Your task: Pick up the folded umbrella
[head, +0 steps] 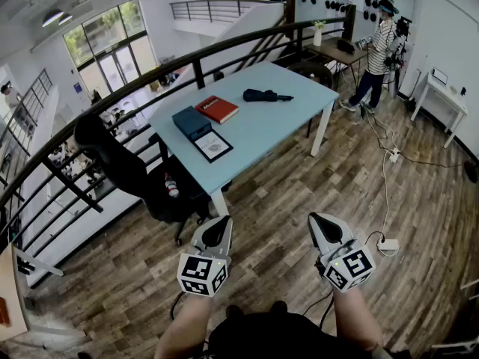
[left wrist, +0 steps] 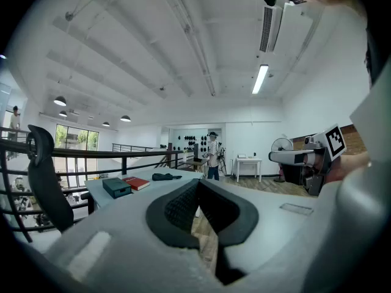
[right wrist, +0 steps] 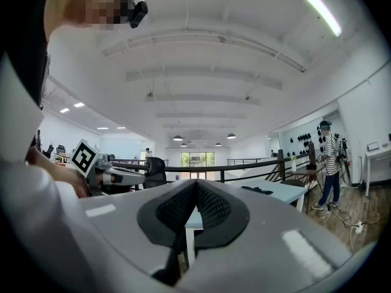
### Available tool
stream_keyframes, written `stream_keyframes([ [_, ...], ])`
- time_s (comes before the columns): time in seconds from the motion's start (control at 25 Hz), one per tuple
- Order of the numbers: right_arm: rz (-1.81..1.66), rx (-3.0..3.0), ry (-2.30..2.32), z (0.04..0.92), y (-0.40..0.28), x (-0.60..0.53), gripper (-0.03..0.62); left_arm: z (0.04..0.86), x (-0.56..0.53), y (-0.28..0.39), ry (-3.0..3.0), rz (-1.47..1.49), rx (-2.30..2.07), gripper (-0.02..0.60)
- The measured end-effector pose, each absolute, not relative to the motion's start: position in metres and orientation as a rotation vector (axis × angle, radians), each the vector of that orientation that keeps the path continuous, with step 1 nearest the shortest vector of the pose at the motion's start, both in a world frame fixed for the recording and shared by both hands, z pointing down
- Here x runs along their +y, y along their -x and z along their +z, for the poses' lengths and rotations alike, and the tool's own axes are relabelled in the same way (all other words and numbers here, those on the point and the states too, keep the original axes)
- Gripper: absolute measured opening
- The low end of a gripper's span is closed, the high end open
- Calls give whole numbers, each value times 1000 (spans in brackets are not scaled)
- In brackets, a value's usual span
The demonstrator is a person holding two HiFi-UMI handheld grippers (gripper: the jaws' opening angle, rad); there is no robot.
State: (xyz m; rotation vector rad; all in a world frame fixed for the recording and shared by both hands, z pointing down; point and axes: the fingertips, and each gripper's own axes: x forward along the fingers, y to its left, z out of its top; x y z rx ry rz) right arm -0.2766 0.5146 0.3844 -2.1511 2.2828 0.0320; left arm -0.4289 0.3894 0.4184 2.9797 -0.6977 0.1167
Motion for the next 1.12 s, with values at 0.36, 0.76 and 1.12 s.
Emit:
stream_keyframes([
  [0.36, -99, 2265, 2146, 415, 253, 544, -2, 435, 404, 415, -2896, 128, -759, 2],
  [0.76, -176, 2256, 2167, 440, 212, 589, 1, 442, 432, 357, -2936, 174, -694, 2],
  [1.12, -312, 2250, 2201, 469, 176, 558, 2, 455, 405, 295, -2956, 177, -558, 2],
])
